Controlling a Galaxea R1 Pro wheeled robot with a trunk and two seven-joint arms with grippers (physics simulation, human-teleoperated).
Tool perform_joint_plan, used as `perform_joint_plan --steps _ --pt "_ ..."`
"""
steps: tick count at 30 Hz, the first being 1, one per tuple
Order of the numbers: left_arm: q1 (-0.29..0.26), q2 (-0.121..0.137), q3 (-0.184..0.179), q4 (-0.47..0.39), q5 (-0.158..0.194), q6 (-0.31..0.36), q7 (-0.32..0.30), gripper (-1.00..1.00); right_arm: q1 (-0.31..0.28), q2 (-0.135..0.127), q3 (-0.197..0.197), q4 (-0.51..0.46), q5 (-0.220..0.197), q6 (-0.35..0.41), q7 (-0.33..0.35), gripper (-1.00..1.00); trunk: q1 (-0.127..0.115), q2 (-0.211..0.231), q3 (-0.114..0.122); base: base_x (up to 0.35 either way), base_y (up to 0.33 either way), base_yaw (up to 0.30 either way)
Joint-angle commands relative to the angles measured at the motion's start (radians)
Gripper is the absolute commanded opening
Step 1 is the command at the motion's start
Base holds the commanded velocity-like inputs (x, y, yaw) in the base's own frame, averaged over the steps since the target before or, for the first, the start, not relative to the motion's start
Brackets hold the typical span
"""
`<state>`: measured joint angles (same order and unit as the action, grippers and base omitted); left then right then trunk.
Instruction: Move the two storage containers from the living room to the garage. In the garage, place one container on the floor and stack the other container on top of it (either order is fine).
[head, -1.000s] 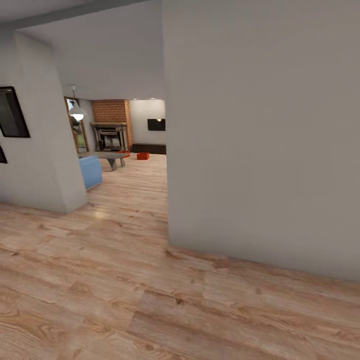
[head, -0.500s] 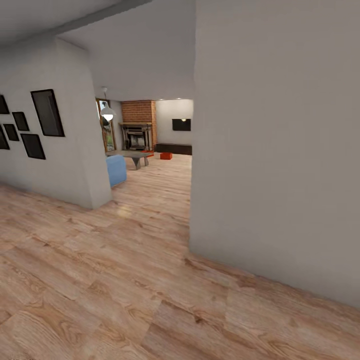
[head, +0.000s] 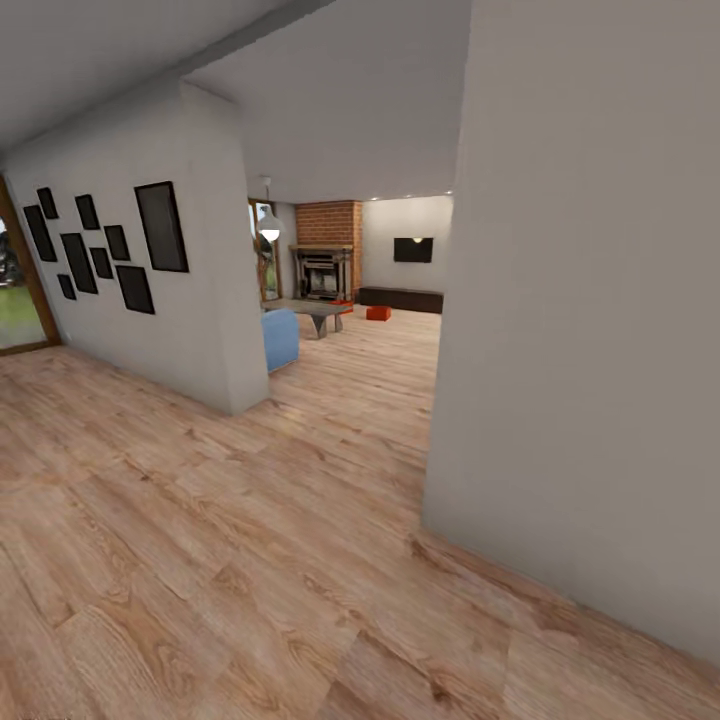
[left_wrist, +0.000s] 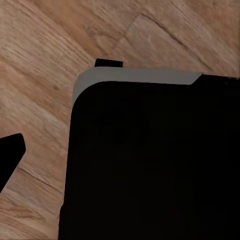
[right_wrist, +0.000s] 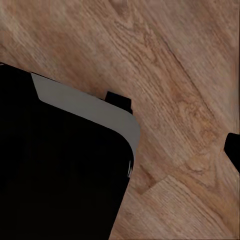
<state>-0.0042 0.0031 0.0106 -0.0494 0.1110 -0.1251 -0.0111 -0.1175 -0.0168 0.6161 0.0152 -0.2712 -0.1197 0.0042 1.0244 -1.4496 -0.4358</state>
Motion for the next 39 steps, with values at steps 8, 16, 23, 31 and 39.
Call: perform_joint_plan --steps 8,16,23,31,39 --pt "0.000 0.000 0.000 0.000 0.009 -0.002 -0.001 1.00 -0.001 0.000 0.008 0.002 -0.009 -0.005 0.000 1.00 0.001 0.000 -0.001 0.323 0.000 0.300" --pt "0.000 0.000 0.000 0.000 0.009 -0.002 -0.001 1.00 -0.001 0.000 0.009 0.002 -0.008 -0.005 0.001 1.00 0.001 0.000 -0.001 0.323 0.000 0.208" --pt "0.000 0.000 0.000 0.000 0.009 -0.001 -0.001 1.00 -0.001 0.000 0.009 0.002 -0.008 -0.005 0.002 1.00 0.001 0.000 -0.001 0.323 0.000 0.014" --pt "0.000 0.000 0.000 0.000 0.009 -0.001 -0.001 1.00 -0.001 0.000 0.008 0.002 -0.008 -0.005 0.002 1.00 0.001 0.000 -0.001 0.323 0.000 0.001" --pt "0.000 0.000 0.000 0.000 0.009 -0.001 -0.001 1.00 -0.001 0.001 0.009 0.002 -0.009 -0.005 0.002 1.00 0.001 0.000 -0.001 0.323 0.000 0.000"
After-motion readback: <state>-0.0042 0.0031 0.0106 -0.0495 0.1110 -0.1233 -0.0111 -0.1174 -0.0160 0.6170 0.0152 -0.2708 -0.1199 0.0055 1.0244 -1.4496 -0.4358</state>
